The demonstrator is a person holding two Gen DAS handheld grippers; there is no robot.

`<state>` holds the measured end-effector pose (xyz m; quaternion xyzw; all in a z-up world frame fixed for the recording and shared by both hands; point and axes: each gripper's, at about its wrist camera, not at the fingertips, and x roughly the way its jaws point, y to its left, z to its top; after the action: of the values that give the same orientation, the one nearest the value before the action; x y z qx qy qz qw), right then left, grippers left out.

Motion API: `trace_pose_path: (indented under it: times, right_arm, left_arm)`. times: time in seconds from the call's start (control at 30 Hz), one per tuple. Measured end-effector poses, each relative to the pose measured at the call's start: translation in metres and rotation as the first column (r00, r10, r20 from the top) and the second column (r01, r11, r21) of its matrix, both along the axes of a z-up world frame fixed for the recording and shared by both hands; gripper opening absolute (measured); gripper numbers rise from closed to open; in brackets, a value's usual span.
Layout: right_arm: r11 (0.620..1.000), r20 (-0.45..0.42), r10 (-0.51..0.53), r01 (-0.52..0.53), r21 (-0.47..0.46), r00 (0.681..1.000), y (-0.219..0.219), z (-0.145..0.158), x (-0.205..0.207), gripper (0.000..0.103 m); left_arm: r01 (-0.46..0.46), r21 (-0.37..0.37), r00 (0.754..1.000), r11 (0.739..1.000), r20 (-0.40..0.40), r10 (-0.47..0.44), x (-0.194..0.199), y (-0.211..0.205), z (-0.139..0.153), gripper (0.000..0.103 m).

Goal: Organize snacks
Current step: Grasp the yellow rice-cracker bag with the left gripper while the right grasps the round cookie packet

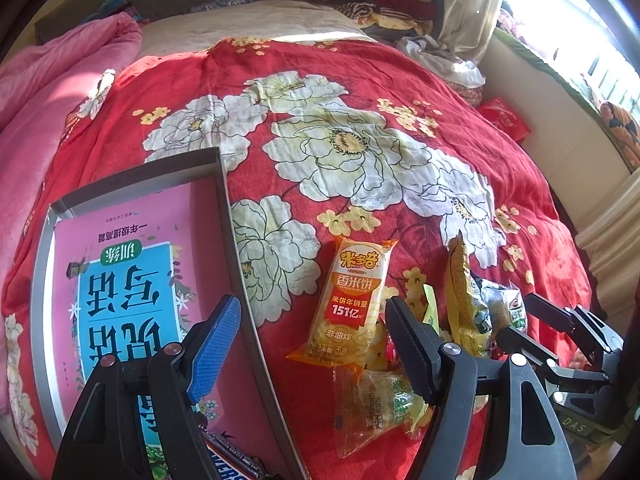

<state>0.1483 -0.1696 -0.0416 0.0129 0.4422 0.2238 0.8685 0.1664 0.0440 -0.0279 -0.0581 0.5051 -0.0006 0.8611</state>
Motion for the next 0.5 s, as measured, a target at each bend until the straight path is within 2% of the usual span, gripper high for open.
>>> trace_pose_path:
  times: [0.5]
  right_arm:
    - [1.000, -0.034, 0.004, -0.005, -0.027, 0.999, 0.003, -0.012, 0.010, 0.038]
  left_arm:
    - [0.033, -0.031, 0.997, 0.999, -0.070, -0.035, 0.023, -0.007, -0.021, 0.076]
